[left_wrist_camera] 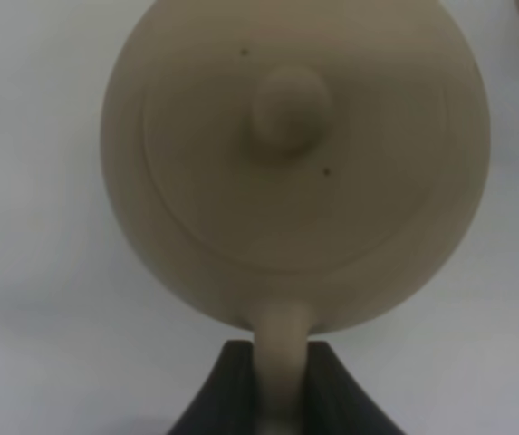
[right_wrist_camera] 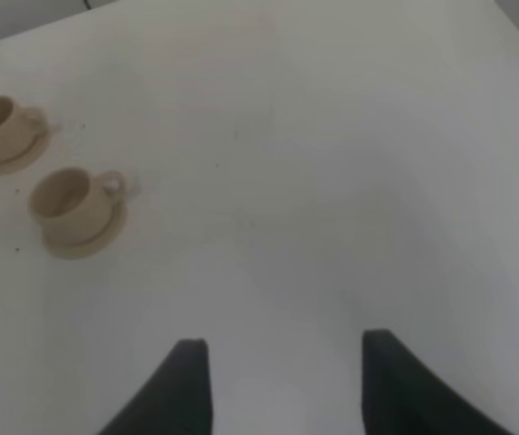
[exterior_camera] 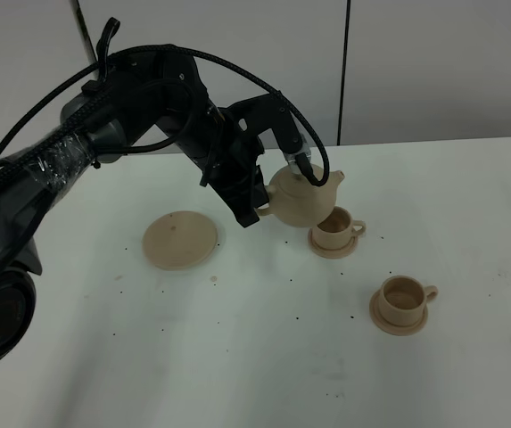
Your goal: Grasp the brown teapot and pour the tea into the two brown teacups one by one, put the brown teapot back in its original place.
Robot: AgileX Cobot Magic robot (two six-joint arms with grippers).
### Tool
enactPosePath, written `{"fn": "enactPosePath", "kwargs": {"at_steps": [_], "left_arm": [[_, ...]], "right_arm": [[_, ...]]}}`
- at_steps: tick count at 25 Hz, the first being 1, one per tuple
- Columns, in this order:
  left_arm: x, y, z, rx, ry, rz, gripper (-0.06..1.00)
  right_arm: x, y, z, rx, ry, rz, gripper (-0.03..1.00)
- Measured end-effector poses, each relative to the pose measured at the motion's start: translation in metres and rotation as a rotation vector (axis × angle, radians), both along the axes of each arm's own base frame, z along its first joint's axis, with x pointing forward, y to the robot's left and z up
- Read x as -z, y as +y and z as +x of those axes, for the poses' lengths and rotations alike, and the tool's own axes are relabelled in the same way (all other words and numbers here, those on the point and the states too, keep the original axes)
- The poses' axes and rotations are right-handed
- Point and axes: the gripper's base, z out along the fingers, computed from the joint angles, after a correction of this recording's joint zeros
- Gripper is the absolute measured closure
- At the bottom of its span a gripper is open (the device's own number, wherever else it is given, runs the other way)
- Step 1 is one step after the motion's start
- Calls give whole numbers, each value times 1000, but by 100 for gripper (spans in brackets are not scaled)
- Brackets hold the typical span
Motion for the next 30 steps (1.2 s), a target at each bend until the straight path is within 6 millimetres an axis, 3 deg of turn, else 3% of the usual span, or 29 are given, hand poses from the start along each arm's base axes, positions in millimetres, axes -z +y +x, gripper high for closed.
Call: {"fn": "enactPosePath", "kwargs": {"at_steps": [30], "left_arm": [[4, 16, 1, -25, 10, 159, 77]], "right_arm": [[0, 0, 0, 0, 0, 0, 59]]}}
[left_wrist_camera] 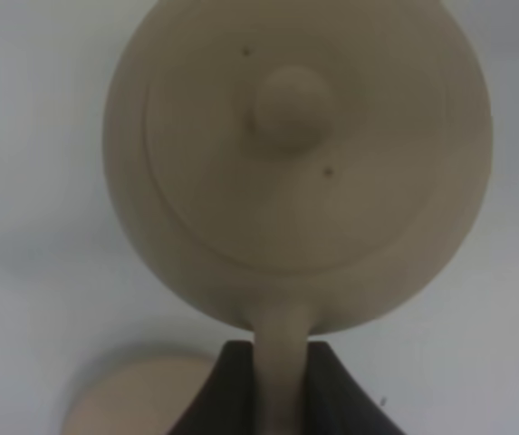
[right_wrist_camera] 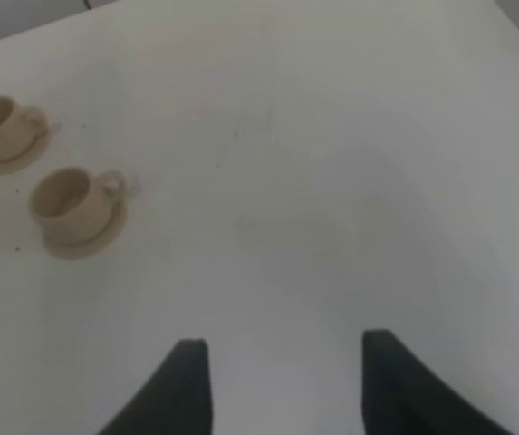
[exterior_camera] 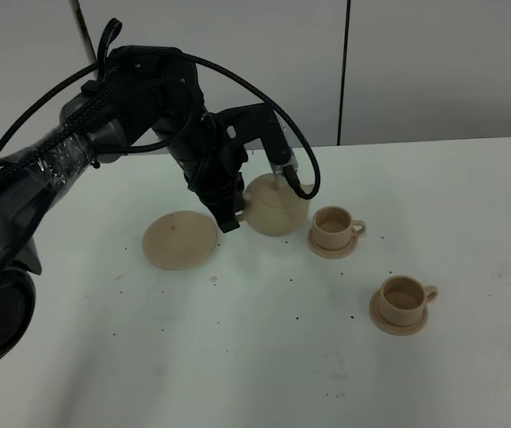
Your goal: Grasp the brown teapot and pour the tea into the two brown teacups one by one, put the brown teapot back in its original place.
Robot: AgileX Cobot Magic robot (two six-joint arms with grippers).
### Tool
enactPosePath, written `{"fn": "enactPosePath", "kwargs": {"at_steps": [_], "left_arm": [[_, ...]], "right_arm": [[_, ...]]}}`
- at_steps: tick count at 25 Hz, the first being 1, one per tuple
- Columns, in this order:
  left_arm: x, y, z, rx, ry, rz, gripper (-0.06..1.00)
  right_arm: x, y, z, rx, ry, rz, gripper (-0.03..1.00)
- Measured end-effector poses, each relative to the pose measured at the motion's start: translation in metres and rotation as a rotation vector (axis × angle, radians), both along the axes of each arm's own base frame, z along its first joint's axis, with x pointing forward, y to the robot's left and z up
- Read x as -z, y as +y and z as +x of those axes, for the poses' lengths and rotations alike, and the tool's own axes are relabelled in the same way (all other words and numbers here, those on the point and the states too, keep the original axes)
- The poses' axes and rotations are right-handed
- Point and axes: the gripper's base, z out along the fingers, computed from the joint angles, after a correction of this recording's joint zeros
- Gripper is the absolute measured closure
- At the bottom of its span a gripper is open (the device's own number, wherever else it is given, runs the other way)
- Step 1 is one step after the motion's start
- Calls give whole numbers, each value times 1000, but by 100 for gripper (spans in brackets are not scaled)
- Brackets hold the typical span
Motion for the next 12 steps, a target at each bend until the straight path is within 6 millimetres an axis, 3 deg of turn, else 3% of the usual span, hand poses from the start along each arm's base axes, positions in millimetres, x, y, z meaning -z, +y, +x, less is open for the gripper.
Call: {"fn": "enactPosePath", "kwargs": {"at_steps": [12], "left_arm": [[0, 15, 6, 14, -19, 53, 77]], "right_arm": [[0, 0, 0, 0, 0, 0, 59]]}}
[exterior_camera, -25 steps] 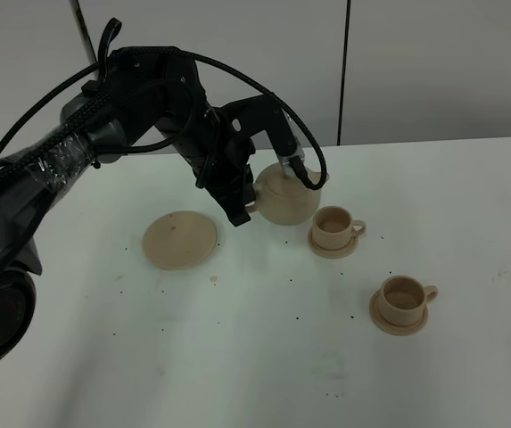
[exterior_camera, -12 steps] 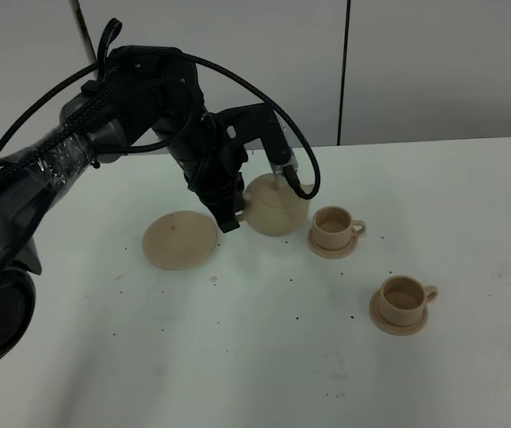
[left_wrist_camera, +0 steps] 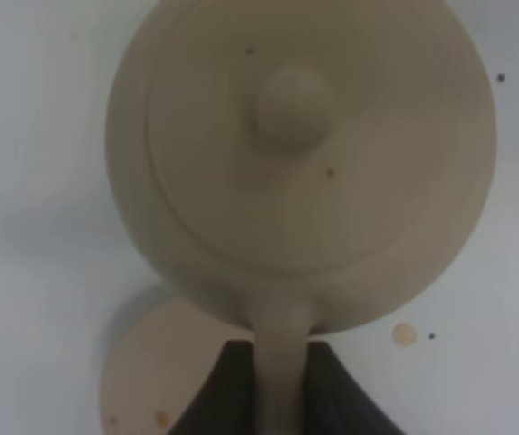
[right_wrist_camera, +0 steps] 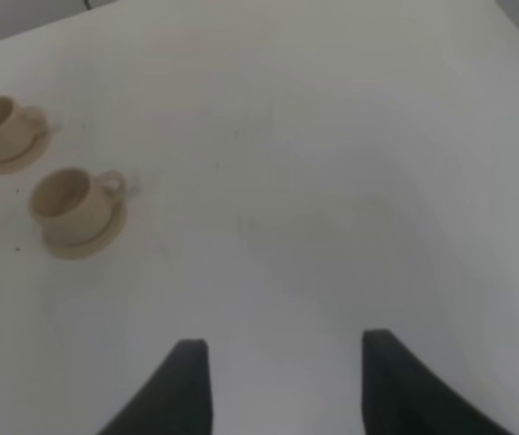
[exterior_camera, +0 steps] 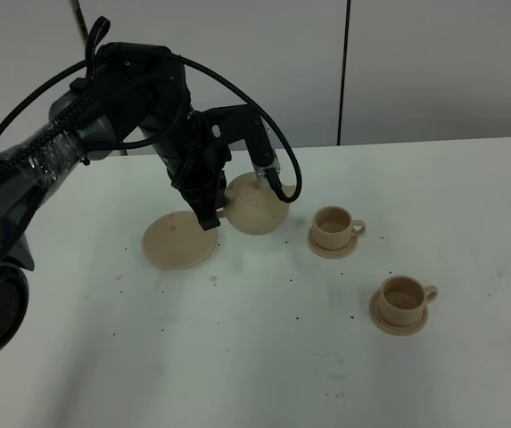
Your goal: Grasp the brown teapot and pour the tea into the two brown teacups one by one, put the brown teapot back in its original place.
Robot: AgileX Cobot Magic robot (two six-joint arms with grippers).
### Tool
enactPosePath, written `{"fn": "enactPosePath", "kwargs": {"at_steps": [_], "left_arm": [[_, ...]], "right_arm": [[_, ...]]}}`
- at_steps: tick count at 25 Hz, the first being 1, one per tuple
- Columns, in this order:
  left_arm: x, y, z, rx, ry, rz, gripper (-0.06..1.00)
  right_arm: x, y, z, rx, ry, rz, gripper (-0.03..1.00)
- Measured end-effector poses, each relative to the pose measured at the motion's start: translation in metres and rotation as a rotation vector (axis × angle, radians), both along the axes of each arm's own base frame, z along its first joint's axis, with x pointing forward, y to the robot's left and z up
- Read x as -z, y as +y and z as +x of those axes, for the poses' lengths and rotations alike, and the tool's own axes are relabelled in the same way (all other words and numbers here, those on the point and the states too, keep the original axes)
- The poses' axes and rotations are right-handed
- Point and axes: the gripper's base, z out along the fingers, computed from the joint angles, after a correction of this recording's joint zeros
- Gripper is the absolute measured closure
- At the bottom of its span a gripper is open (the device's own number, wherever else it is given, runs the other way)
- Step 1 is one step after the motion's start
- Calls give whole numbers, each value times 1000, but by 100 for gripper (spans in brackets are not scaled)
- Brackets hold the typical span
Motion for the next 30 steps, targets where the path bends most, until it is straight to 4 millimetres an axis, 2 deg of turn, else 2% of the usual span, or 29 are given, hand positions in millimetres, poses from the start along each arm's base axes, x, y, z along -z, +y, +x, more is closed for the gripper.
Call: {"fn": "enactPosePath", "kwargs": {"at_steps": [4, 20, 30], "left_arm": [[0, -1, 1, 22, -27, 29, 77], [-4, -28, -3, 117, -155, 98, 77], [-5, -29, -1, 147, -188, 119, 77]], "right_arm": [[0, 0, 0, 0, 0, 0, 59], [0, 0, 0, 0, 0, 0, 59], [0, 0, 0, 0, 0, 0, 59]]}}
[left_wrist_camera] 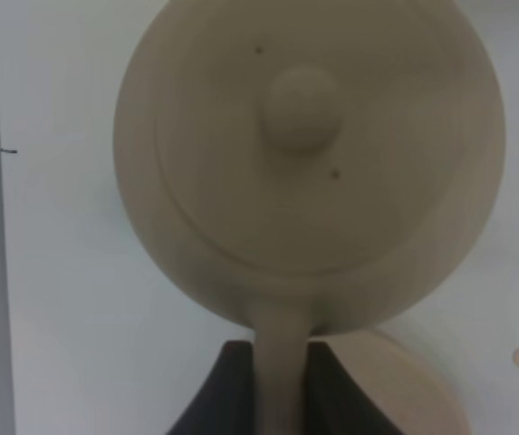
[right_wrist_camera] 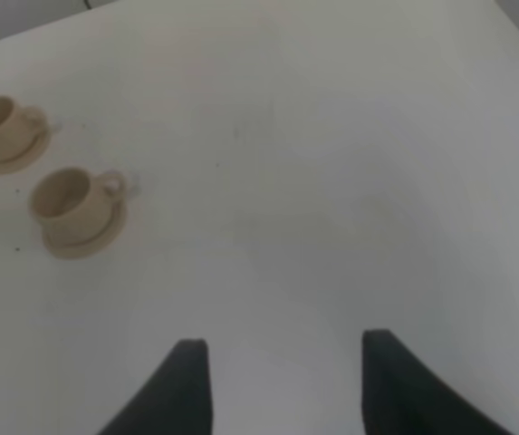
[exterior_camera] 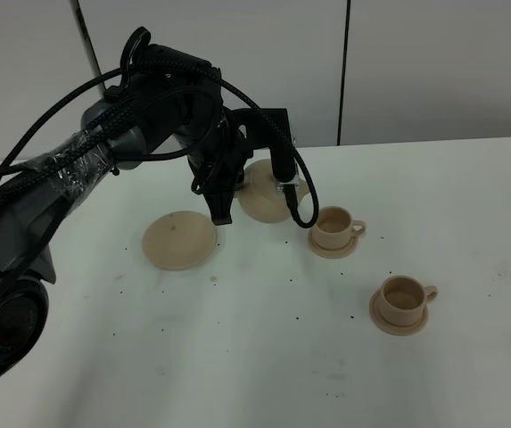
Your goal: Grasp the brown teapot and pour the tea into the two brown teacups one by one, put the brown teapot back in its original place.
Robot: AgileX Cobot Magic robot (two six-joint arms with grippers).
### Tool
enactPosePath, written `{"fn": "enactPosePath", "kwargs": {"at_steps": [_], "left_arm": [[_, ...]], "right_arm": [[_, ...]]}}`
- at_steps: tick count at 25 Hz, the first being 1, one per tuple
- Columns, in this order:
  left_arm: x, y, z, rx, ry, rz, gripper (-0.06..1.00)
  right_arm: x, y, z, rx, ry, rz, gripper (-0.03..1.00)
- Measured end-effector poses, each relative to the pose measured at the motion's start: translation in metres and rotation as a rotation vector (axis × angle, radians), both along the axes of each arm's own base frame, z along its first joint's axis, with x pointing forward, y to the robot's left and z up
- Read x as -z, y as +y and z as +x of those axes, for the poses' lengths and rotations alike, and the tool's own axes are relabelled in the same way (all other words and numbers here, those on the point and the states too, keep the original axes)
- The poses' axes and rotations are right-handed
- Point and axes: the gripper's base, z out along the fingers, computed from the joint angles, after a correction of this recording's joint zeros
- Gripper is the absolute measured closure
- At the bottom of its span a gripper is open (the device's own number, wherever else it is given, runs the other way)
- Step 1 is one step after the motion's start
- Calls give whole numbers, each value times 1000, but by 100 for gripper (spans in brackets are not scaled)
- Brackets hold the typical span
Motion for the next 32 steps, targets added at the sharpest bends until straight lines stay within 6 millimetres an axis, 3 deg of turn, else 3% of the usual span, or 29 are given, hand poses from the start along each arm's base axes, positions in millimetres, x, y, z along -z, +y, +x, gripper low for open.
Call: {"fn": "enactPosePath", "kwargs": {"at_steps": [5, 12, 32], "left_arm": [[1, 0, 2, 8, -17, 10, 77], [20, -3, 9, 34, -26, 19, 77], [19, -16, 8, 94, -82, 9, 77]], "right_arm": [[0, 0, 0, 0, 0, 0, 59], [0, 0, 0, 0, 0, 0, 59], [0, 0, 0, 0, 0, -1, 59]]}}
